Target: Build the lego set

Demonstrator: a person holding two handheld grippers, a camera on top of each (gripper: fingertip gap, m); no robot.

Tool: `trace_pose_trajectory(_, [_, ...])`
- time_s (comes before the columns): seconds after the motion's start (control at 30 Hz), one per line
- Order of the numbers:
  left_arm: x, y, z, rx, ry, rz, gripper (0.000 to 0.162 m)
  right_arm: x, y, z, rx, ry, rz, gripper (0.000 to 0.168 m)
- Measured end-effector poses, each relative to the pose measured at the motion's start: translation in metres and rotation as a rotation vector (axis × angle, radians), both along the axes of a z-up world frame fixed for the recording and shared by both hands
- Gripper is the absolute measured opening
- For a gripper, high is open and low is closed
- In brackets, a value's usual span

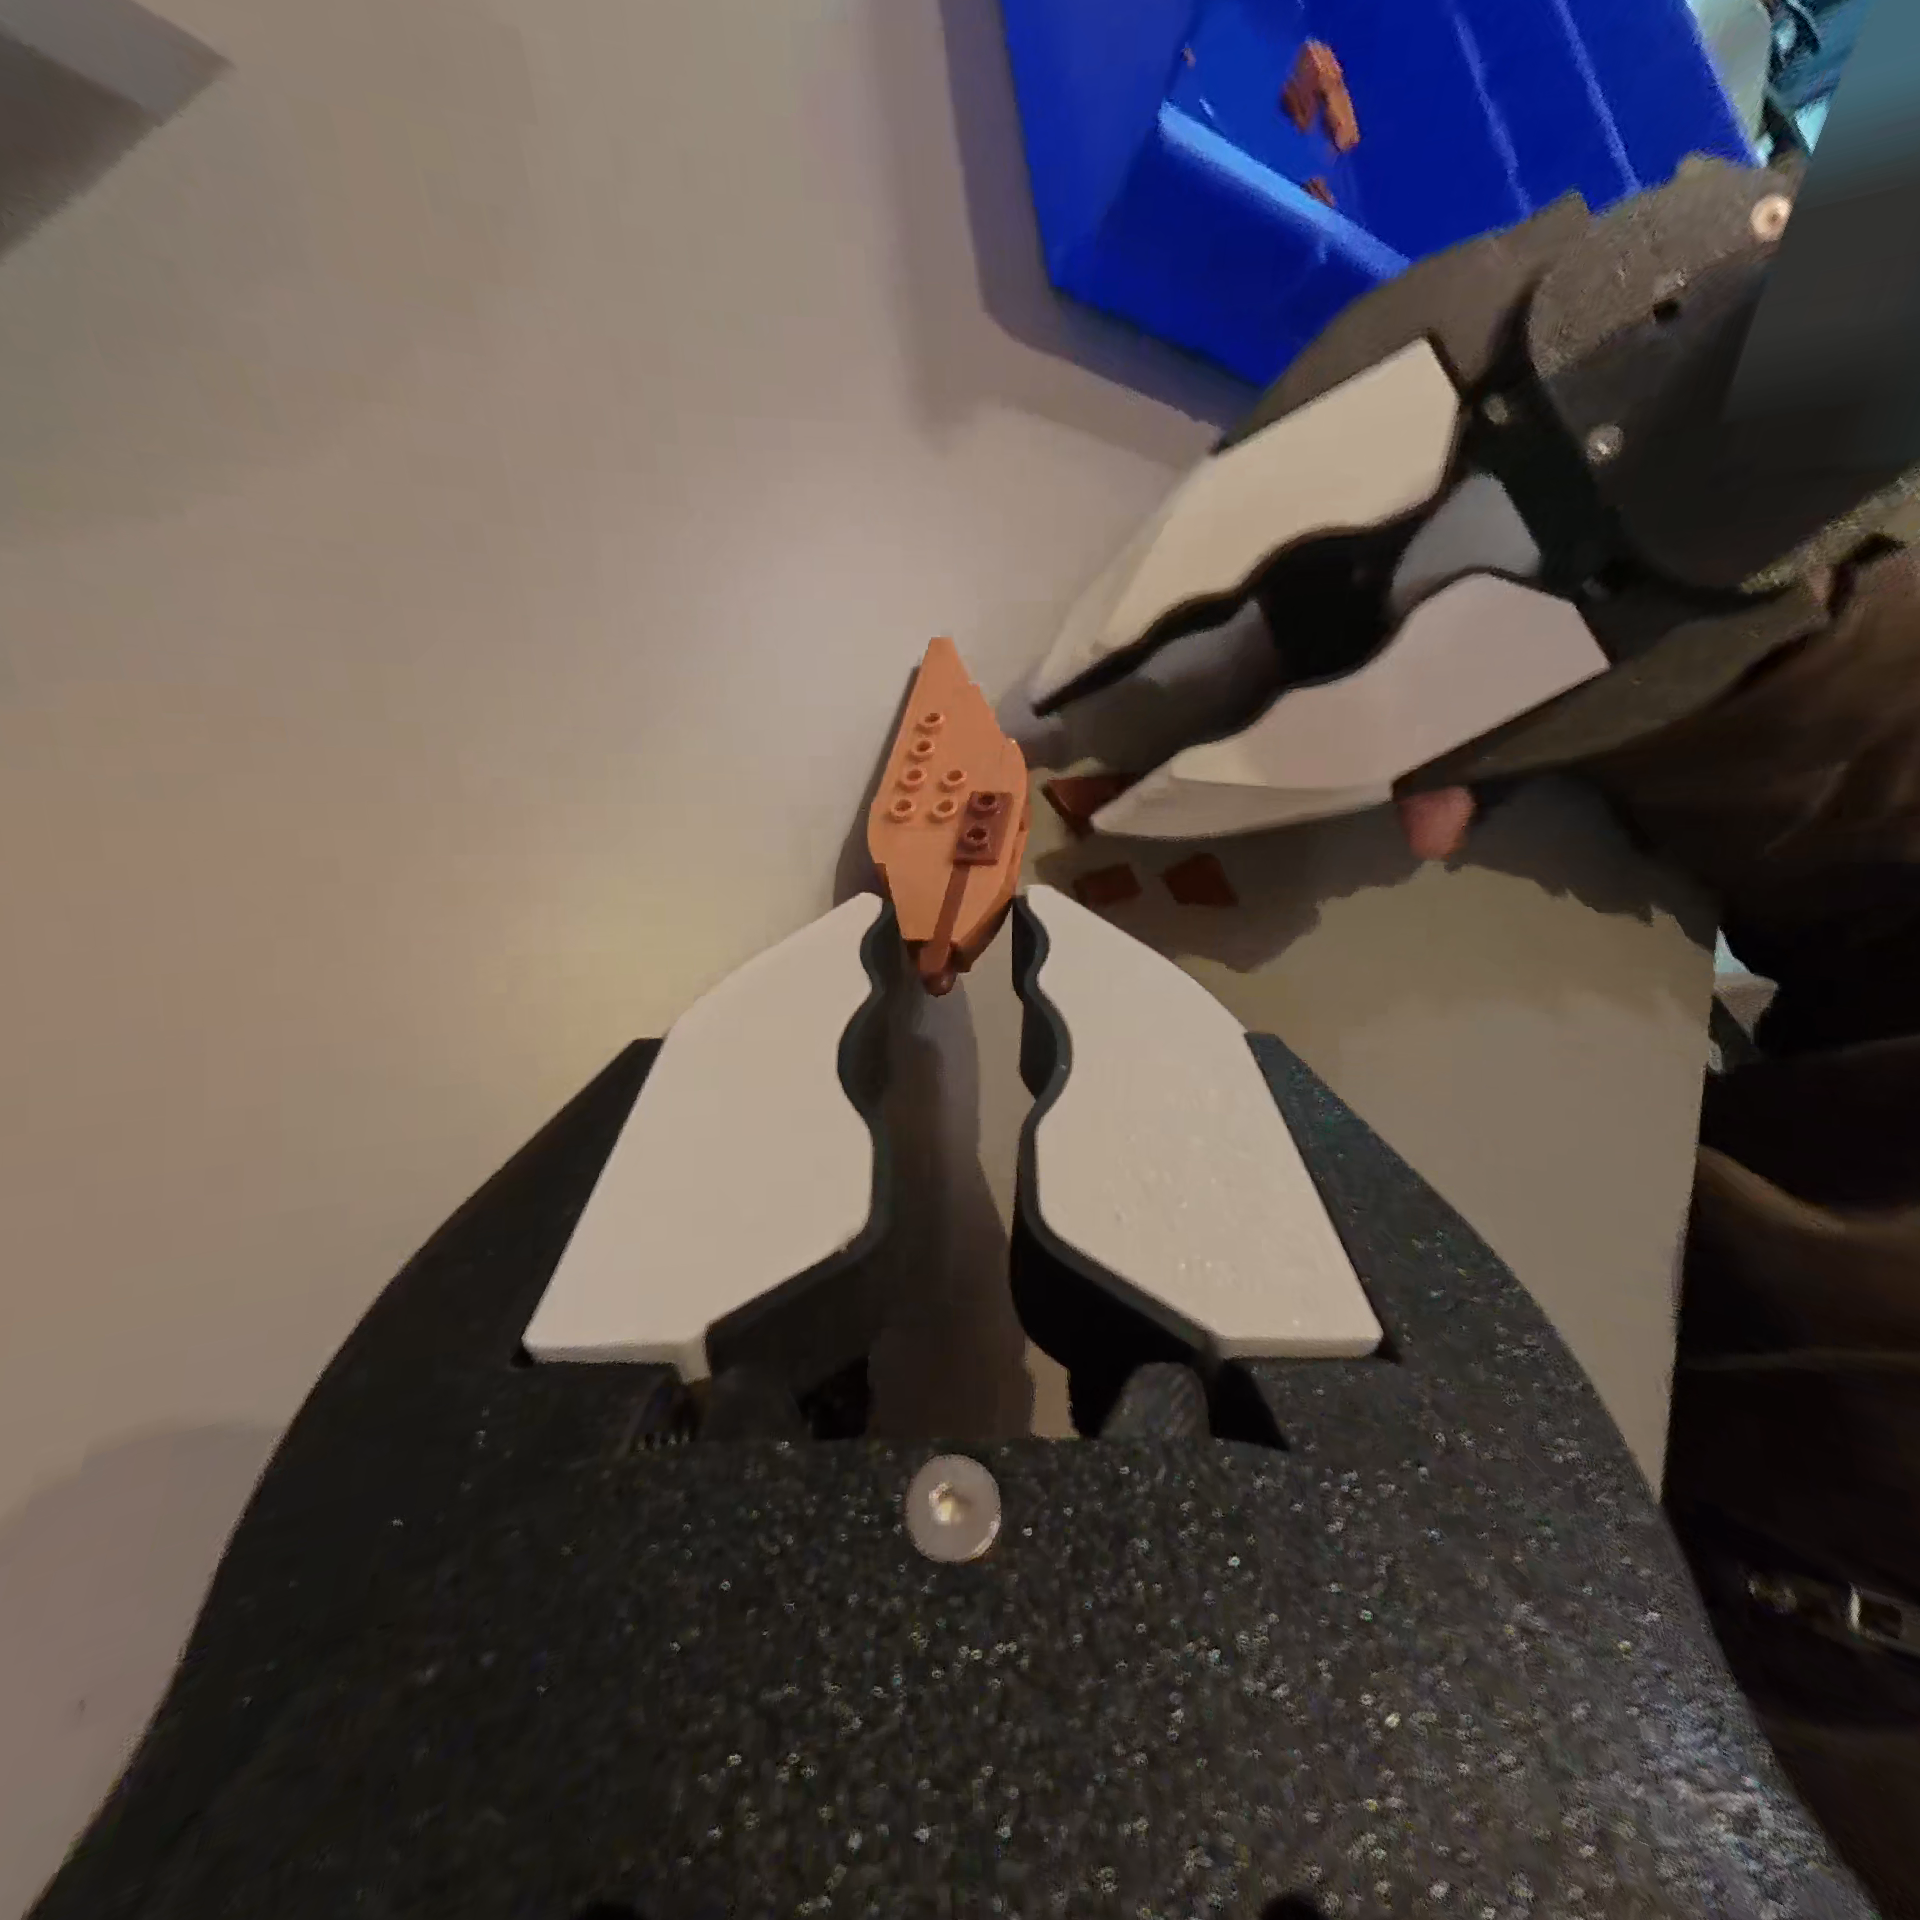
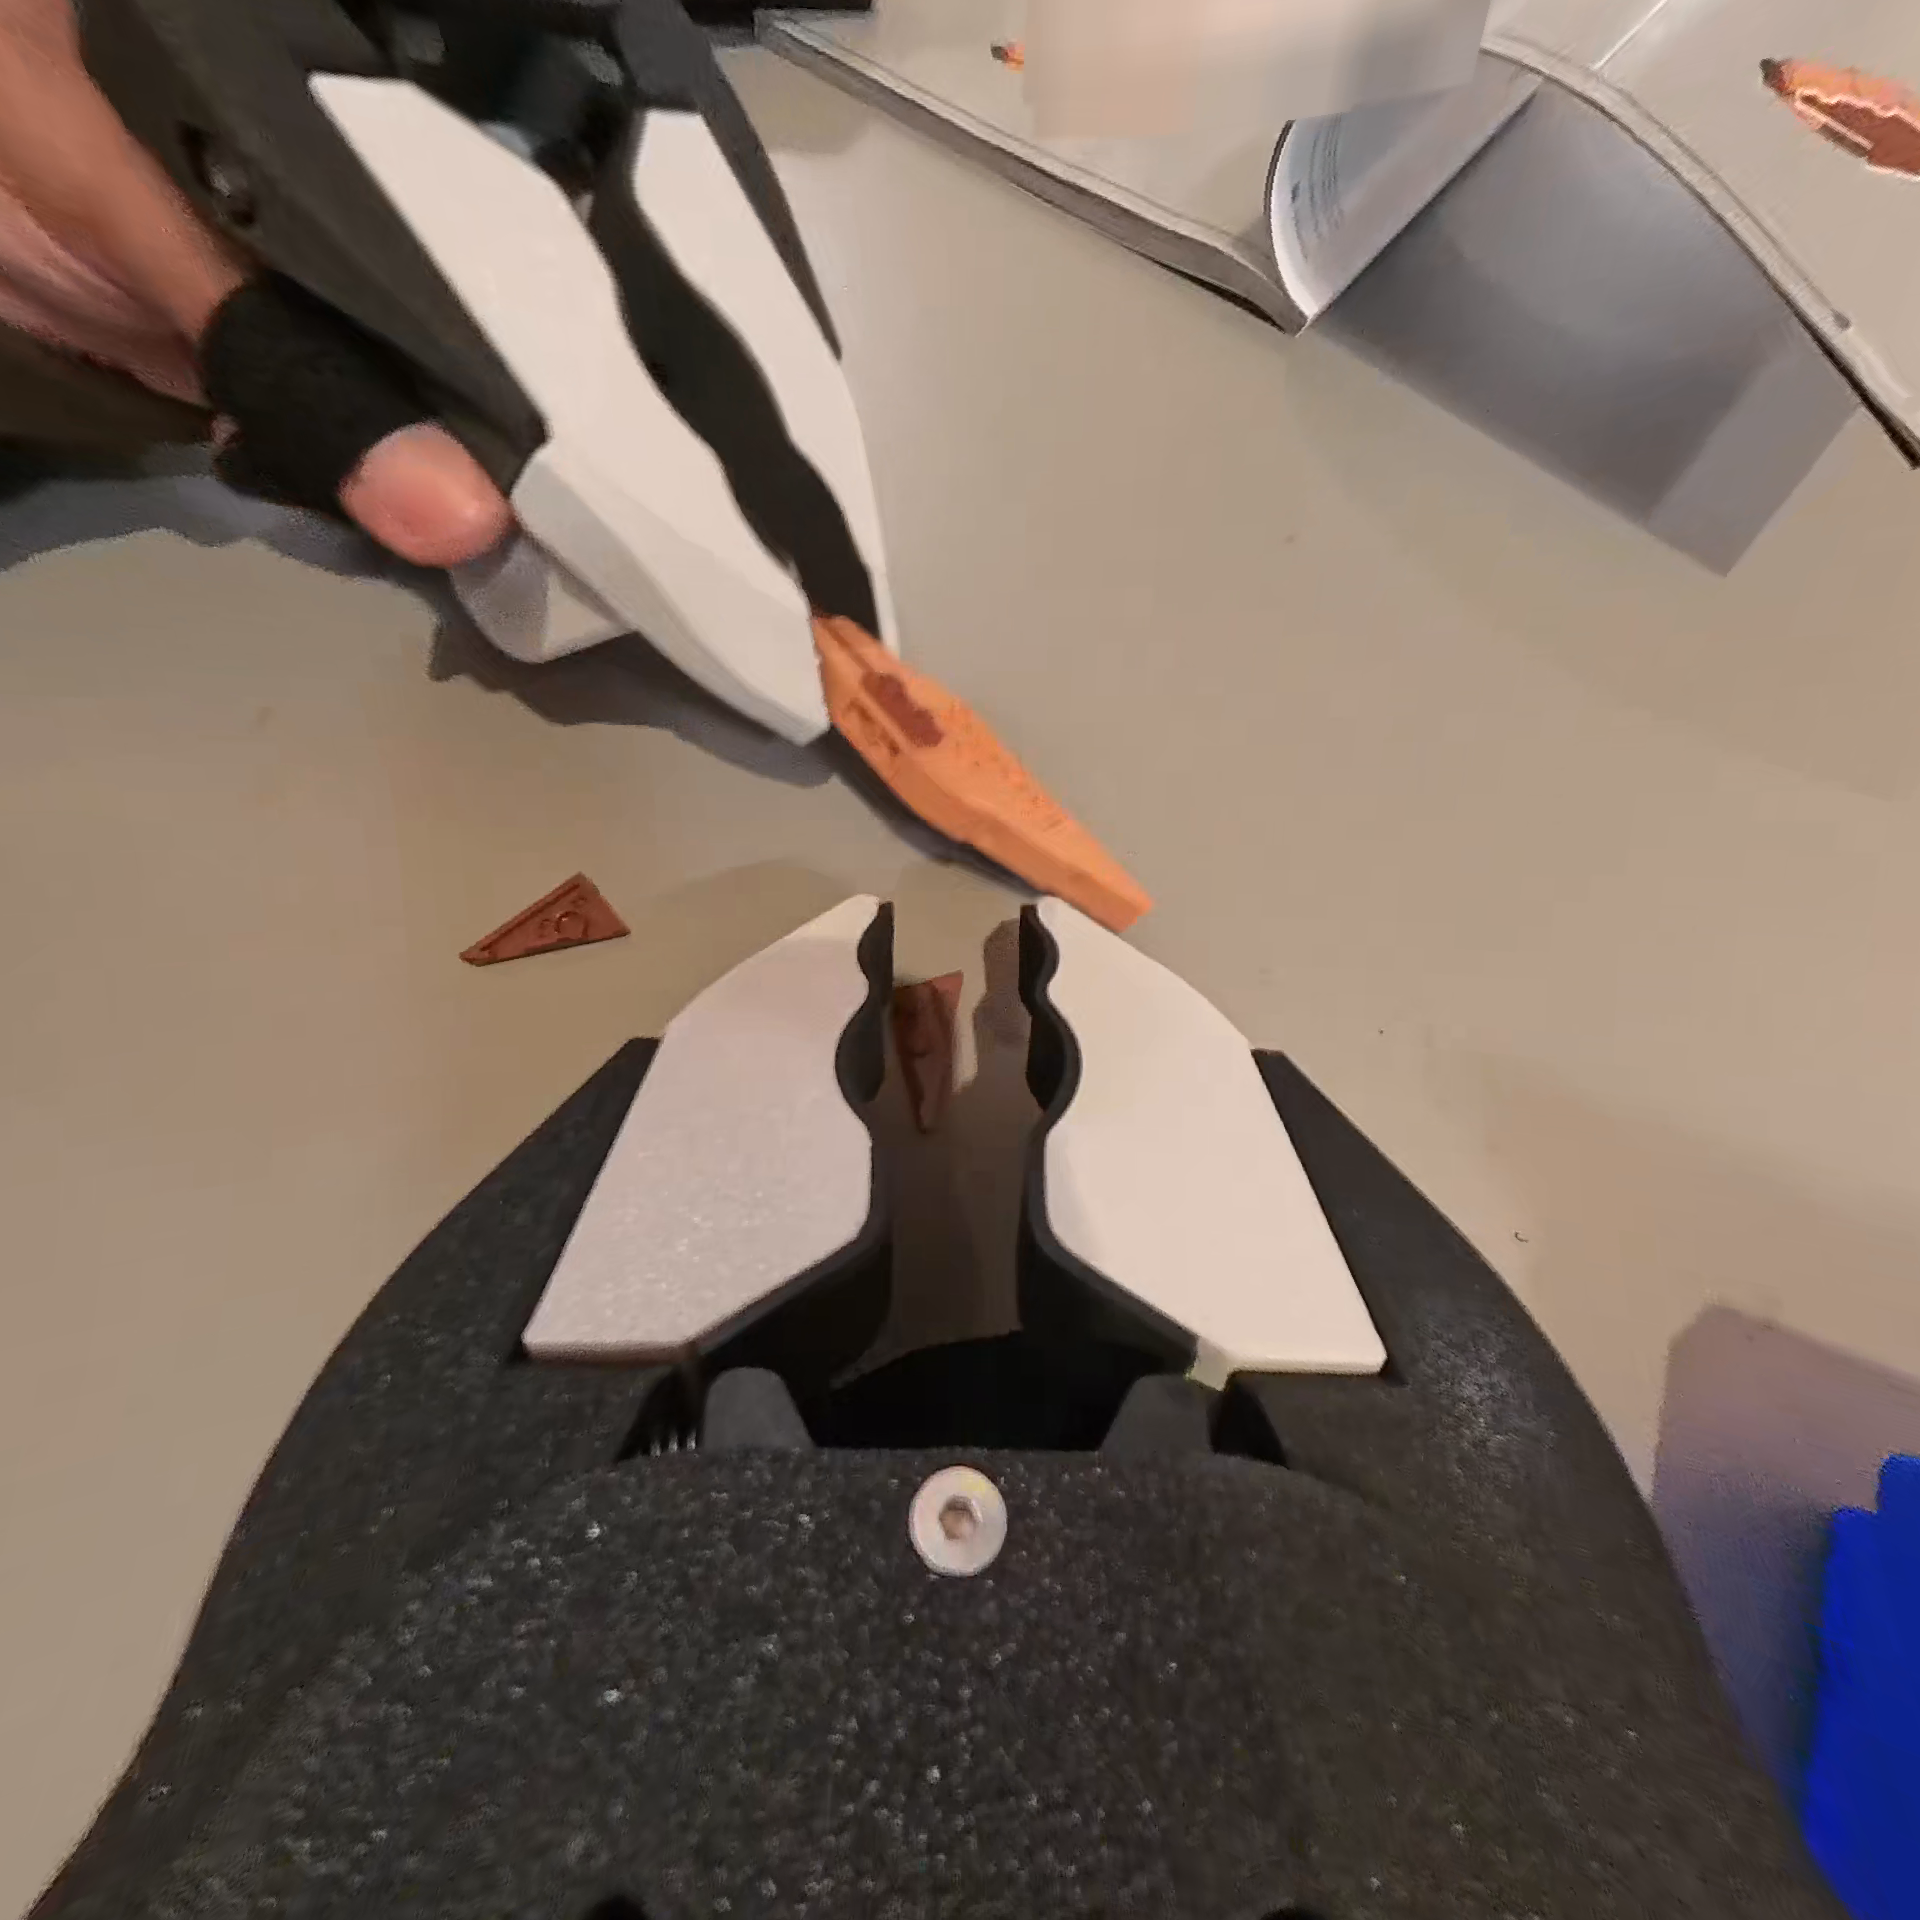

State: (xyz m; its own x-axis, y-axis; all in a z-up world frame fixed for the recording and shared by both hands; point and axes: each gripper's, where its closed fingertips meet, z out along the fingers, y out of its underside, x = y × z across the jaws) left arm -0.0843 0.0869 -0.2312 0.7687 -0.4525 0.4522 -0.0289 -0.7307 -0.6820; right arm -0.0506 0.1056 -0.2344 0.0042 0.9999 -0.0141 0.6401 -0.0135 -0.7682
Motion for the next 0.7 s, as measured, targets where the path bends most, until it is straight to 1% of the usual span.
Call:
trace_pose_trajectory(0.07, [0.006, -0.006, -0.001, -0.011, 0.011, -0.054, 0.022, 0.000, 0.000, -0.002, -0.013, -0.016, -0.005, 0.022])
trace_pose_trajectory(0.17, [0.011, -0.014, 0.000, -0.018, 0.021, -0.124, 0.029, -0.001, 0.001, -0.005, -0.020, -0.035, -0.005, 0.020])
trace_pose_trajectory(0.27, [0.009, -0.020, 0.001, -0.023, 0.040, -0.165, 0.035, -0.004, 0.004, -0.007, -0.003, -0.051, -0.003, 0.019])
trace_pose_trajectory(0.37, [0.005, -0.024, 0.000, -0.037, 0.052, -0.183, 0.035, -0.010, 0.008, -0.009, 0.022, -0.067, 0.005, 0.019])
trace_pose_trajectory(0.5, [0.023, -0.038, 0.005, -0.054, -0.030, -0.298, 0.034, -0.021, 0.021, -0.011, 0.097, -0.075, -0.037, 0.019])
trace_pose_trajectory(0.57, [0.029, -0.043, 0.005, -0.046, -0.038, -0.340, 0.034, -0.024, 0.023, -0.011, 0.127, -0.070, -0.041, 0.020])
trace_pose_trajectory(0.63, [0.027, -0.041, 0.006, -0.041, -0.034, -0.332, 0.034, -0.023, 0.024, -0.007, 0.134, -0.049, -0.052, 0.020])
trace_pose_trajectory(0.7, [0.015, -0.035, 0.004, -0.037, 0.001, -0.287, 0.034, -0.018, 0.025, -0.004, 0.115, -0.032, -0.067, 0.020])
